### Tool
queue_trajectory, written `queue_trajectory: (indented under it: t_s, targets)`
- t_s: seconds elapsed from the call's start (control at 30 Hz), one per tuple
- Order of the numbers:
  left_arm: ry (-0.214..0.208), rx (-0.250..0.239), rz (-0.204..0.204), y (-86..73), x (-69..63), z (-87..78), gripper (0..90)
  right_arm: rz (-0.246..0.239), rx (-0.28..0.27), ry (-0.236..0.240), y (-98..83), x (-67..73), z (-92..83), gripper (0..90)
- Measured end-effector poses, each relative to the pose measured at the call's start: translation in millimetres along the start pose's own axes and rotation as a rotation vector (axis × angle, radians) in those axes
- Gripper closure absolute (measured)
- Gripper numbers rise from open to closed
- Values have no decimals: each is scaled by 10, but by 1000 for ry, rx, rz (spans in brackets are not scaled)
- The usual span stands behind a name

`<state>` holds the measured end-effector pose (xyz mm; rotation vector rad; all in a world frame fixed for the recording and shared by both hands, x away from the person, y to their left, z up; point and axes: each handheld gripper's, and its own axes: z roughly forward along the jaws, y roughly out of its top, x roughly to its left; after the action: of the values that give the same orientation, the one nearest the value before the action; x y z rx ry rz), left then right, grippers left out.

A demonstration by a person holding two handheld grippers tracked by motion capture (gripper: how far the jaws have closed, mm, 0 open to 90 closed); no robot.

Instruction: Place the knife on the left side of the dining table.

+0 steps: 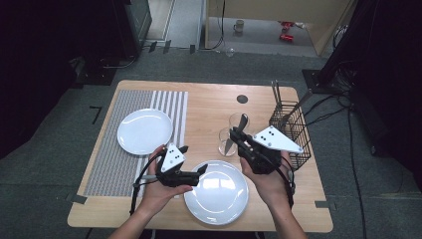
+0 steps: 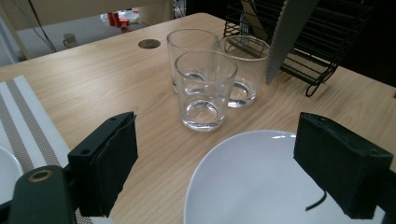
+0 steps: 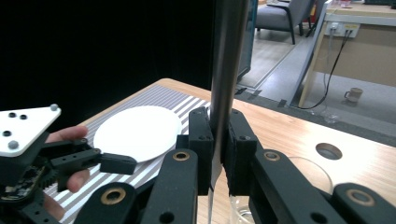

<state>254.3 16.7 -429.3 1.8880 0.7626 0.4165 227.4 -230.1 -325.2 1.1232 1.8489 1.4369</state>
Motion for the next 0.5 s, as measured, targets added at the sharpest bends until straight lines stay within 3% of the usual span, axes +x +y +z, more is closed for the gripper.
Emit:
queue_trajectory:
  t_s: [0.33,0.5]
  targets:
    - [-28,-21,-13,56,0,22,157,-6,9,36,-19,84,58,835]
    - [-68,-47,-10,60,11,5,244,-14,19,59,-44,147,101,835]
